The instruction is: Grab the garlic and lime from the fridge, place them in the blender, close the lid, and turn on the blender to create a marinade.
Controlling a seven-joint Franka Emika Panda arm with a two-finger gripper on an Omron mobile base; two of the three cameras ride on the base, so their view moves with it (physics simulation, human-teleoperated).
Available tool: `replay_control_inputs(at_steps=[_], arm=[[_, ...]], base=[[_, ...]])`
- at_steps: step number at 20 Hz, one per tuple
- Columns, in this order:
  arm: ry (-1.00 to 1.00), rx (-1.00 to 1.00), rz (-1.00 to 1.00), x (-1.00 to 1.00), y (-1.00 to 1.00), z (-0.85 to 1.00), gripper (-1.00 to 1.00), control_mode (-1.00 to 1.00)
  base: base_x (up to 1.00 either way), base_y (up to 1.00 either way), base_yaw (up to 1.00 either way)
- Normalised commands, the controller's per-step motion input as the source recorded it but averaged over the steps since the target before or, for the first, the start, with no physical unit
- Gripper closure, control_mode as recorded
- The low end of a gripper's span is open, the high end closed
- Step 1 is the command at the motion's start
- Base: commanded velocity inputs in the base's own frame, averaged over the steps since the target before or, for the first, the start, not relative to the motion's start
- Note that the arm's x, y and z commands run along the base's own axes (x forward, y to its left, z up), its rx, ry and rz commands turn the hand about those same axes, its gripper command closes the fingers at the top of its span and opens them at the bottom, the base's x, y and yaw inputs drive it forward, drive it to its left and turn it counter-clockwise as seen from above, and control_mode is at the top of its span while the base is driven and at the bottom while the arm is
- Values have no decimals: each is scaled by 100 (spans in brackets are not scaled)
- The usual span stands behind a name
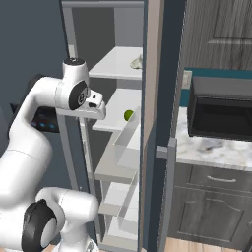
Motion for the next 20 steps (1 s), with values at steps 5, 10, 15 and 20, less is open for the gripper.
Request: replay_control_inputs(at_steps=[5, 10, 15, 20], arm=[[-4, 0, 0, -15, 0, 1, -100, -100], [-23, 3, -1, -36, -28, 27, -100, -100], [-21, 4, -16, 0, -49, 47, -100, -100], [-21, 4, -22, 21, -45, 66, -100, -100]], base=[[0, 0, 0], [0, 0, 0], [0, 0, 0], [0, 0, 0]])
